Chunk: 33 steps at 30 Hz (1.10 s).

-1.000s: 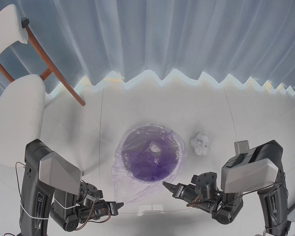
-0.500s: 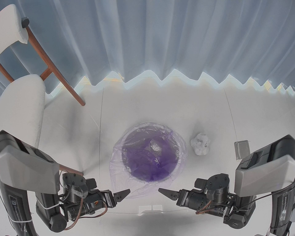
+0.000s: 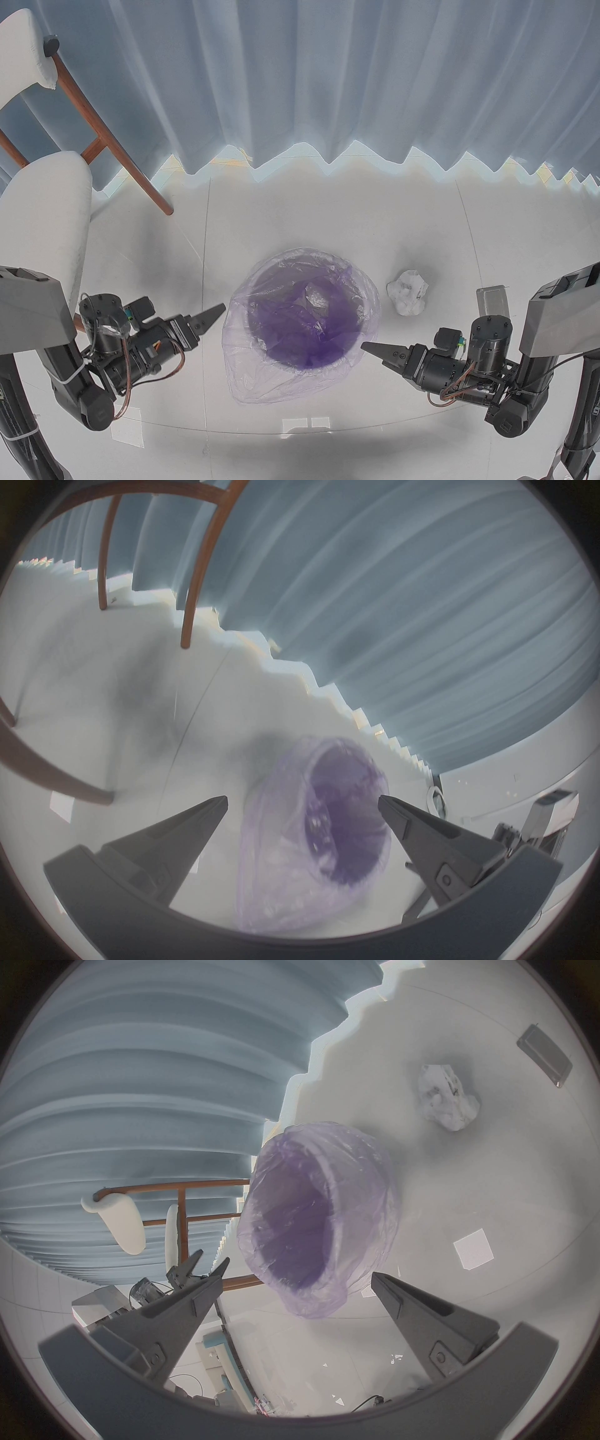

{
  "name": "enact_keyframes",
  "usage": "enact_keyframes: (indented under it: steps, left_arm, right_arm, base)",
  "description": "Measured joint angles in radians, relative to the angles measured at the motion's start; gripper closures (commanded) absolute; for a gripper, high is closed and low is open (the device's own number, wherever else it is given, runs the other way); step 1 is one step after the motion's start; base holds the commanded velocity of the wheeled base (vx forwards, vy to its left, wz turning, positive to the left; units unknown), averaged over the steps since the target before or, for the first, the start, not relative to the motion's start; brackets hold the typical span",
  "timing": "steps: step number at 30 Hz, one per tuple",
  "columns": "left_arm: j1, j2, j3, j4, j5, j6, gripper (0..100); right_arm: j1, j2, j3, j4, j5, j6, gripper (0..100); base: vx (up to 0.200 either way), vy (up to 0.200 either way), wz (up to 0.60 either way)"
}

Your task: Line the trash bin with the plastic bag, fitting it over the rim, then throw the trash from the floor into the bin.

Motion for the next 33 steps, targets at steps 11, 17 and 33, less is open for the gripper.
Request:
enact_keyframes:
  steps: [11,17,33]
  left_arm:
    - [0.074,0.103,-0.099,-0.002,-0.127,-0.137,0]
    - [0.056,0.165,-0.101,-0.004,-0.13,-0.136,0]
    - [0.038,0.254,-0.151,-0.005,-0.129,-0.142,100]
  right_arm:
    - [-0.027,0.053,-0.024,0.0,0.005,0.004,0]
    - [-0.026,0.071,-0.026,0.0,0.004,0.002,0]
    - [-0.02,0.085,-0.023,0.0,0.005,0.001,0]
  base:
    - [0.0,0.0,0.0]
    - [0.0,0.0,0.0]
    - [0.0,0.0,0.0]
